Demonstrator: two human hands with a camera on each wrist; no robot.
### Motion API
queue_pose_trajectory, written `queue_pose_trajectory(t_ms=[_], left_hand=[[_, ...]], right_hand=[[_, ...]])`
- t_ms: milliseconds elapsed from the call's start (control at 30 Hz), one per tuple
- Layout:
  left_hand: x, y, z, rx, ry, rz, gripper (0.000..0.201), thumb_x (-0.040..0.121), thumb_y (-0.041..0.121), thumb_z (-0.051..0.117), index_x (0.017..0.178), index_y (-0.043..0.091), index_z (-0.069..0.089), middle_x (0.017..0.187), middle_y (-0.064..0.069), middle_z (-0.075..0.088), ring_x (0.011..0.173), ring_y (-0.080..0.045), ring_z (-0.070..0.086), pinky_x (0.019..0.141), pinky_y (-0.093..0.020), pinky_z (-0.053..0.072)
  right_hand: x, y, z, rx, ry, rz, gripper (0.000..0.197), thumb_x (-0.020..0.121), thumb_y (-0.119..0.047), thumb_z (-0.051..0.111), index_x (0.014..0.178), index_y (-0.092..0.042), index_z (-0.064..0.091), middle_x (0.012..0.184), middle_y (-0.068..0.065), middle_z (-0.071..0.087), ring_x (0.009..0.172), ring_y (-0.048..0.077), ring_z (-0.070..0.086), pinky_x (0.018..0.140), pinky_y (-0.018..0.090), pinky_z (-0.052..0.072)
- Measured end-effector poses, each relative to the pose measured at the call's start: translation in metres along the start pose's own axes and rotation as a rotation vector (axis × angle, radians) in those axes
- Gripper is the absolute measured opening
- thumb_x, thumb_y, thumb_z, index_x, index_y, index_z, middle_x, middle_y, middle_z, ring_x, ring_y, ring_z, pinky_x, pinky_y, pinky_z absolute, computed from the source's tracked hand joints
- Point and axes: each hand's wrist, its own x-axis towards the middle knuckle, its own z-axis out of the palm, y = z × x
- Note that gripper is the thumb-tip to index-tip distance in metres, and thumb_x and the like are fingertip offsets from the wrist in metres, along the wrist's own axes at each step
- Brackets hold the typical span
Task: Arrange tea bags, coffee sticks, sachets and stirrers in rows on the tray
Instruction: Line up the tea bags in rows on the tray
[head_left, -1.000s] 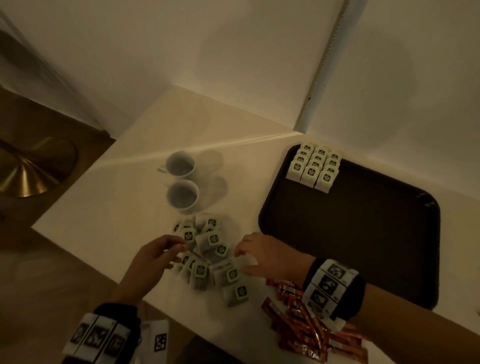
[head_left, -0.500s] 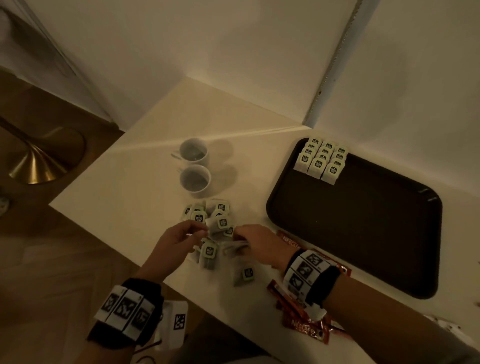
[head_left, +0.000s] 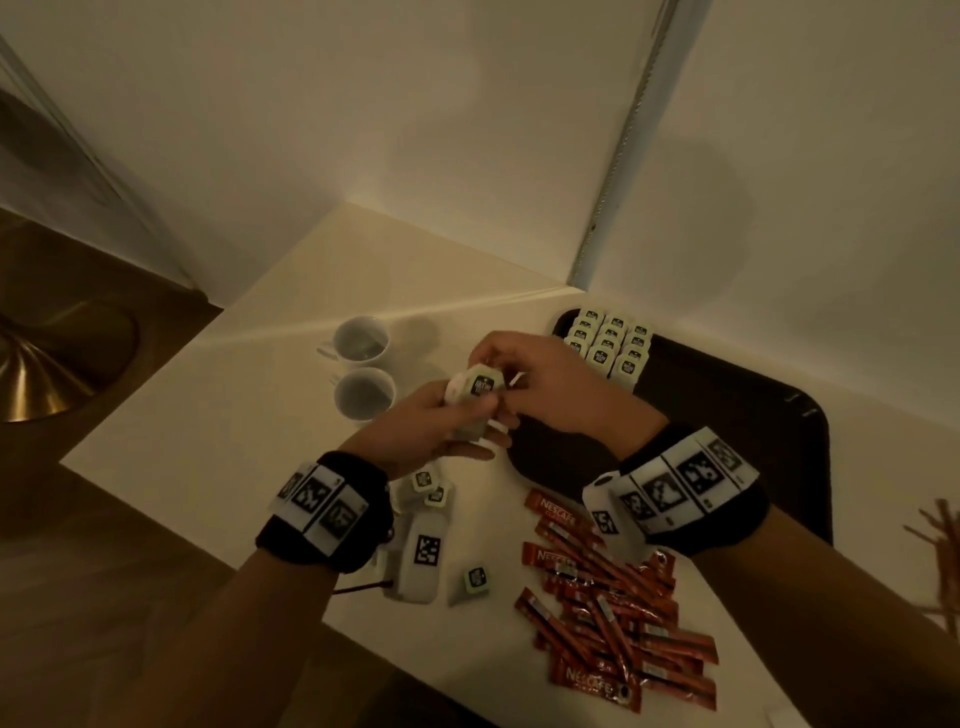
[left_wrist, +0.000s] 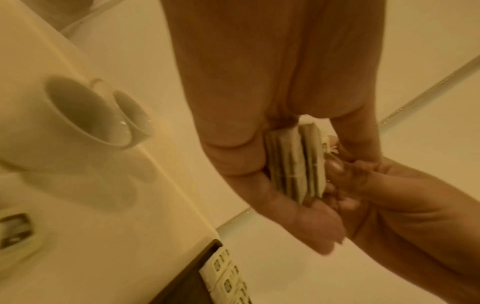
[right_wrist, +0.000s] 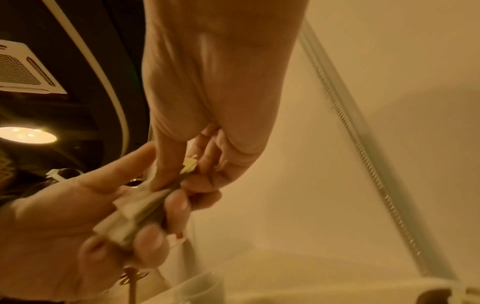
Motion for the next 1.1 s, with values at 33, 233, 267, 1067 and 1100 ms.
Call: queue_pose_trajectory(t_ms=[33,233,267,1067,1100], left_hand=[[0.005,0.006,0.003,-0.025,0.023,0.025,0.038,0.083,0.038,0.053,0.107,0.011,0.062,0.098,-0.004,0.072,0.092,-0.022,0.068,0.075,-0.029,0.056],[0.025,0.027,0.022,-0.247,0.132,0.095,0.050,0.081,0.052,0.046,0.113,0.018,0.062,0.101,0.000,0.072,0.092,-0.016,0.069,0.068,-0.024,0.055],[0.026,0.028,0.024,-0.288,0.145,0.110,0.047,0.080,0.050,0.048,0.113,0.020,0.062,0.101,0.002,0.072,0.093,-0.015,0.069,0.067,-0.023,0.055],[0.044,0.051,0.064,-0.788,0.140,0.250,0.021,0.090,0.026,0.050,0.099,0.012,0.063,0.084,-0.001,0.074,0.078,-0.015,0.072,0.049,-0.012,0.050],[0.045,0.052,0.063,-0.772,0.138,0.264,0.023,0.086,0.027,0.052,0.101,0.012,0.062,0.087,-0.001,0.074,0.081,-0.016,0.072,0.051,-0.013,0.051]], right_hand=[[0.001,0.000,-0.006,-0.012,0.067,0.000,0.028,0.075,-0.005,0.071,0.101,-0.012,0.062,0.086,-0.005,0.066,0.078,0.002,0.062,0.065,0.013,0.048],[0.003,-0.001,-0.035,-0.102,0.365,-0.032,0.015,0.083,-0.012,0.069,0.098,-0.007,0.069,0.079,-0.020,0.053,0.072,-0.013,0.053,0.066,0.002,0.037],[0.003,-0.002,-0.040,-0.115,0.365,-0.026,0.015,0.085,-0.014,0.067,0.099,-0.009,0.070,0.080,-0.019,0.055,0.073,-0.013,0.053,0.066,0.002,0.037],[0.008,-0.061,-0.105,-0.499,0.304,-0.030,0.036,0.085,-0.052,0.058,0.086,-0.019,0.071,0.063,-0.010,0.061,0.058,0.005,0.056,0.060,0.028,0.046],[0.008,-0.060,-0.105,-0.439,0.291,-0.044,0.030,0.084,-0.046,0.062,0.087,-0.017,0.071,0.064,-0.009,0.062,0.060,0.007,0.057,0.061,0.029,0.047]])
